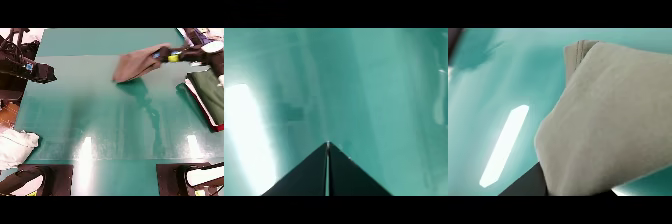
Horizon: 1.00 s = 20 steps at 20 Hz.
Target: Fold the shirts.
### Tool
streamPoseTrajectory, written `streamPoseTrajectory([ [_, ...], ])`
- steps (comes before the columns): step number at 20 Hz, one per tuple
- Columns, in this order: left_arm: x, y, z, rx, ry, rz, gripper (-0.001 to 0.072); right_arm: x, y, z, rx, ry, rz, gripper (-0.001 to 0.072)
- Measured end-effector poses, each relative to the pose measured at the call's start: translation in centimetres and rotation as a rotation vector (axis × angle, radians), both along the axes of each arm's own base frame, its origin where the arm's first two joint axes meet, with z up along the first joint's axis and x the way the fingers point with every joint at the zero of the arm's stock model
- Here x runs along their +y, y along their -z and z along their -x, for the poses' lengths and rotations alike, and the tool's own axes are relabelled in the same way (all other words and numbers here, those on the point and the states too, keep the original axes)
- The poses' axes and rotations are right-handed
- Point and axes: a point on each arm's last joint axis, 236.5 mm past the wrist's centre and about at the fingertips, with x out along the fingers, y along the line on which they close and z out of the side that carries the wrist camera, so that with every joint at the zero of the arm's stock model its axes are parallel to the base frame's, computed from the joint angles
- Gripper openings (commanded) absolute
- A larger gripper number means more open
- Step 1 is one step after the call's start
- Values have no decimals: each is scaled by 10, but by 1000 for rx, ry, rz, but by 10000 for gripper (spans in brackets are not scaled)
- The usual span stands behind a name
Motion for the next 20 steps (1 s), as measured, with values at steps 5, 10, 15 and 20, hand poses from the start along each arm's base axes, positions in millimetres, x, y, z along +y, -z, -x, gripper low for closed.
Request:
streamPoseTrajectory([
  [5,-11,3,9,40,26,41,25,-161,-30,-22,-114,290,181,25],
  [10,-16,3,14,61,32,65,25,-266,-37,-9,-130,480,237,25],
  [15,-17,2,15,70,23,77,25,-304,-60,2,-166,544,247,25],
  [20,-18,2,15,73,21,79,25,-299,-111,10,-236,506,279,25],
])
